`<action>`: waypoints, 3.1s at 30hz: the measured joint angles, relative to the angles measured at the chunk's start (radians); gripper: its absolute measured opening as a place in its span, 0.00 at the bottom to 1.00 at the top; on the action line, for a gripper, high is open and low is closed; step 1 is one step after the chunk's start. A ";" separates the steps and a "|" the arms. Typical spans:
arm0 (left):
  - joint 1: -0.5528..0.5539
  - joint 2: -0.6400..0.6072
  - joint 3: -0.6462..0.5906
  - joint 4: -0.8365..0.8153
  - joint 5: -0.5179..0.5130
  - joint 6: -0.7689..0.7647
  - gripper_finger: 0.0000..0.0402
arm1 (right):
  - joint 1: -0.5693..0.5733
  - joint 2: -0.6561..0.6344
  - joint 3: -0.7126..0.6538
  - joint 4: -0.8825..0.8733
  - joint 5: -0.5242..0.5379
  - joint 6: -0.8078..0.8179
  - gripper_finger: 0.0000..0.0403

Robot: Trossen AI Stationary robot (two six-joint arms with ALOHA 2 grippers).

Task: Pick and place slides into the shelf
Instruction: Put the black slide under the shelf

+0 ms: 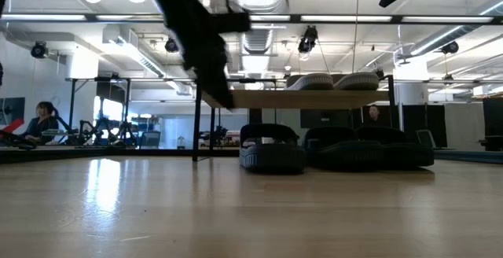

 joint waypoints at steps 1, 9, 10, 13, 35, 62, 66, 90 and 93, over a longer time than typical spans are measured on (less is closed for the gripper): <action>-0.022 -0.038 -0.004 -0.064 0.006 -0.026 0.64 | 0.000 0.000 0.000 0.000 0.000 0.000 0.50; -0.351 -0.242 -0.041 -0.733 0.174 -0.548 0.59 | 0.000 0.001 -0.004 -0.001 0.026 -0.007 0.50; -0.407 -0.269 -0.041 -0.767 0.191 -0.634 0.58 | 0.000 0.001 -0.004 -0.001 0.027 -0.014 0.50; -0.582 -0.336 -0.037 -0.773 0.196 -0.831 0.57 | 0.000 0.001 -0.007 -0.001 0.038 -0.043 0.50; -1.076 0.102 0.094 -0.847 0.311 -1.524 0.57 | -0.033 0.001 -0.060 0.001 0.044 -0.075 0.50; -0.580 -0.027 -0.136 -0.659 -0.311 -0.955 0.01 | -0.071 0.001 -0.061 0.000 -0.001 -0.076 0.50; -0.386 -0.031 -0.176 -0.236 -0.367 -0.498 0.00 | -0.071 0.000 -0.061 0.000 -0.006 -0.075 0.50; 0.059 0.092 -0.248 0.315 -0.182 0.032 0.12 | -0.069 -0.003 -0.059 0.003 -0.056 -0.075 0.50; 0.060 0.114 -0.234 0.317 -0.179 0.010 0.21 | -0.069 -0.003 -0.059 0.003 -0.057 -0.075 0.50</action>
